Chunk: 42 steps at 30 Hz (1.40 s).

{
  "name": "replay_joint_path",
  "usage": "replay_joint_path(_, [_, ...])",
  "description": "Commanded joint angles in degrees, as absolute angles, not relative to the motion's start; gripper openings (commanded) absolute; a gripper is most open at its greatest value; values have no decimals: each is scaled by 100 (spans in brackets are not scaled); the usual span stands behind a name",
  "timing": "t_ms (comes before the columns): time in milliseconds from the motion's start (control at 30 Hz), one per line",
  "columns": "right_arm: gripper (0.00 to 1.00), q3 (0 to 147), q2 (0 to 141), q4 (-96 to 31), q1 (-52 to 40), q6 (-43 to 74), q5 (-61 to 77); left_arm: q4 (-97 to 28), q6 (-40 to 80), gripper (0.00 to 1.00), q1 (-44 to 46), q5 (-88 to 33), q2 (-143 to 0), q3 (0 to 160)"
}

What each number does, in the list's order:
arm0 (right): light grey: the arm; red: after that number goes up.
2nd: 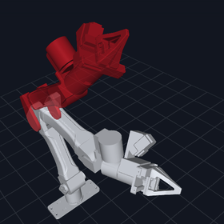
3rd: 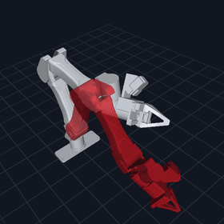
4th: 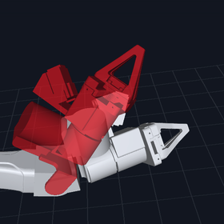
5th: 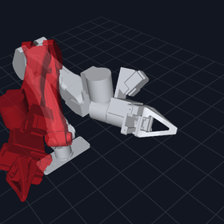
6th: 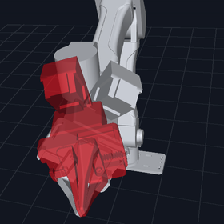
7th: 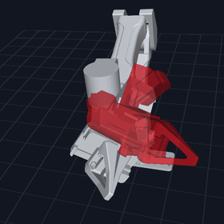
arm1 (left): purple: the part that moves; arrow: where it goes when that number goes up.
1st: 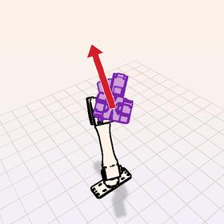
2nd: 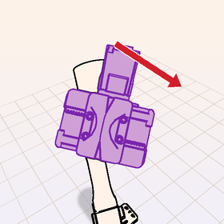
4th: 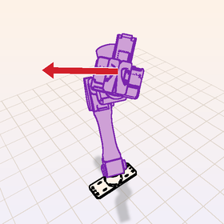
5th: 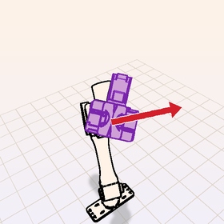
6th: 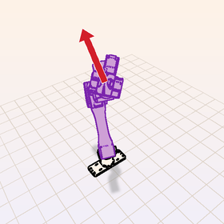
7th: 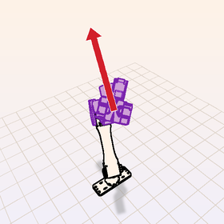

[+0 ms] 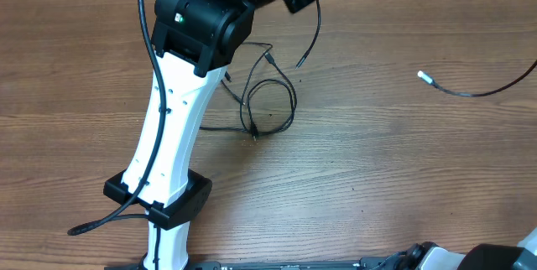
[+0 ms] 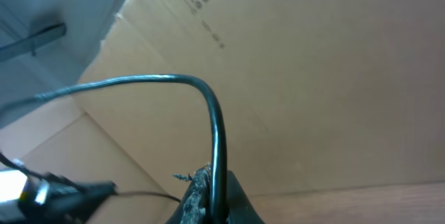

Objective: Untangle cables

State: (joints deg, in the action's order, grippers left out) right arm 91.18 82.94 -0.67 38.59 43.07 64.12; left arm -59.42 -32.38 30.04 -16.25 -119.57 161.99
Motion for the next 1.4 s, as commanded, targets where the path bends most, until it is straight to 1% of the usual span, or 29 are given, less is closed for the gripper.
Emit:
replay_joint_path(0, [4, 9194, 8475, -346, 3872, 3706, 6418, -5535, -2320, 4, 3065, -1599, -11922, 16276])
replay_joint_path(167, [4, 9194, 8665, -751, 3872, 3267, 6414, -5181, -2001, 4, 3227, -2255, -12114, 16206])
replay_joint_path(333, [4, 9194, 8746, -954, 3876, 2897, 6342, -4707, -1844, 4, 3605, -2294, -12446, 15900])
replay_joint_path(500, [4, 9194, 8757, -1629, 3929, 2246, 5780, -3916, -1361, 4, 3992, -2294, -13096, 15860])
replay_joint_path(633, [4, 9192, 8757, -2318, 4032, 1697, 5207, -2991, -311, 4, 4244, -2292, -13760, 15860])
replay_joint_path(833, [4, 9192, 8757, -2867, 4110, 1164, 4696, -1125, 1492, 4, 4486, -2296, -14661, 15860])
replay_joint_path(900, [4, 9192, 8757, -3205, 4150, 934, 4143, -346, 2309, 4, 4635, -2346, -15050, 15860])
replay_joint_path(933, [4, 9190, 8757, -3321, 4165, 867, 3933, -113, 2453, 4, 4705, -2408, -15174, 15860])
replay_joint_path(1000, [4, 9190, 8759, -3492, 4195, 843, 3553, 43, 2488, 4, 4834, -2418, -15332, 15860])
replay_joint_path(1200, [4, 9188, 8820, -4045, 4357, 696, 2414, -19, 2276, 4, 5288, -2390, -15537, 15860])
replay_joint_path(1300, [4, 9183, 8938, -4174, 4447, 698, 2189, -143, 2043, 4, 5470, -2222, -15537, 15860])
replay_joint_path(1333, [4, 9183, 8973, -4200, 4480, 701, 2193, -148, 2029, 10, 5518, -2171, -15537, 15860])
replay_joint_path(1367, [4, 9183, 9002, -4222, 4495, 698, 2189, -148, 2032, 29, 5553, -2152, -15537, 15860])
